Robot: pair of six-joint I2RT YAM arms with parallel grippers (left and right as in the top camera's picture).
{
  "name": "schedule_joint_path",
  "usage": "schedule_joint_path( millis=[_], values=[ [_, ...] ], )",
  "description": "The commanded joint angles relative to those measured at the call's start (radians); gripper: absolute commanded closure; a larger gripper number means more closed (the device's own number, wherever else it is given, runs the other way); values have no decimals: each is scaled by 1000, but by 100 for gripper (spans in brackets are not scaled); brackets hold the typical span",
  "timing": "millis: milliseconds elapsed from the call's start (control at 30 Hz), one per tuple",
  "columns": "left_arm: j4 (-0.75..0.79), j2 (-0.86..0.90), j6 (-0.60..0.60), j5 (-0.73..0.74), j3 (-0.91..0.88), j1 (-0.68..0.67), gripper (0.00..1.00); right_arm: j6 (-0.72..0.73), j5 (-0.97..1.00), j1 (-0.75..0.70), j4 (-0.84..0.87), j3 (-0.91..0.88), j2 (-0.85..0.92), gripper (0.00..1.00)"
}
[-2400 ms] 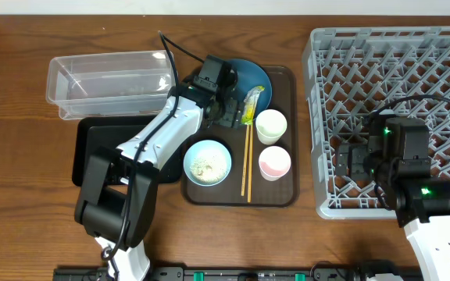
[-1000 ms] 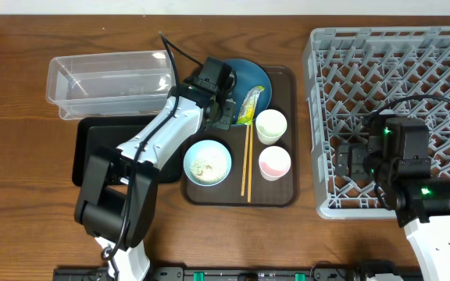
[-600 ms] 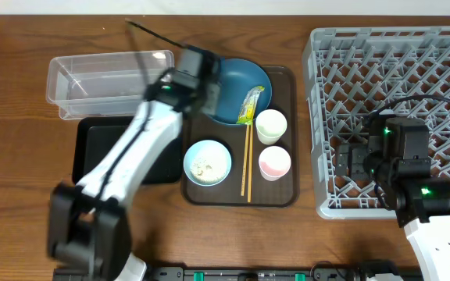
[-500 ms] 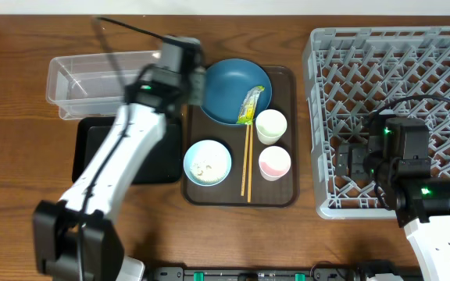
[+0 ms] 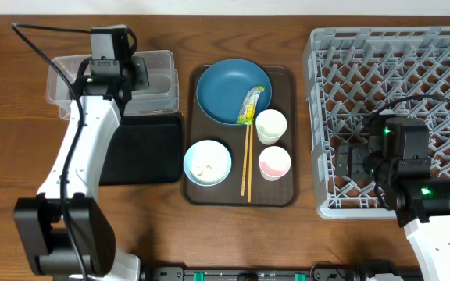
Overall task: Sort waste into correct bins and load items into the dishwasher rack
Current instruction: 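Carry the tissue left and drop it into the clear bin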
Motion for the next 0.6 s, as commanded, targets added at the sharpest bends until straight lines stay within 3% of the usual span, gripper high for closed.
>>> schedule_joint_path(
  millis=[0, 67, 267, 567],
  values=[
    [13, 14, 6, 16, 16, -1, 50, 9, -3, 4, -1, 23, -5, 1],
    [21, 14, 6, 74, 16, -6, 42, 9, -3, 4, -1, 23, -5, 1],
    [20, 14, 6, 320, 16, -61, 41, 9, -3, 4, -2, 23, -5, 1],
    [25, 76, 6, 363, 15, -267, 30, 9, -3, 4, -4, 23, -5, 1]
  ],
)
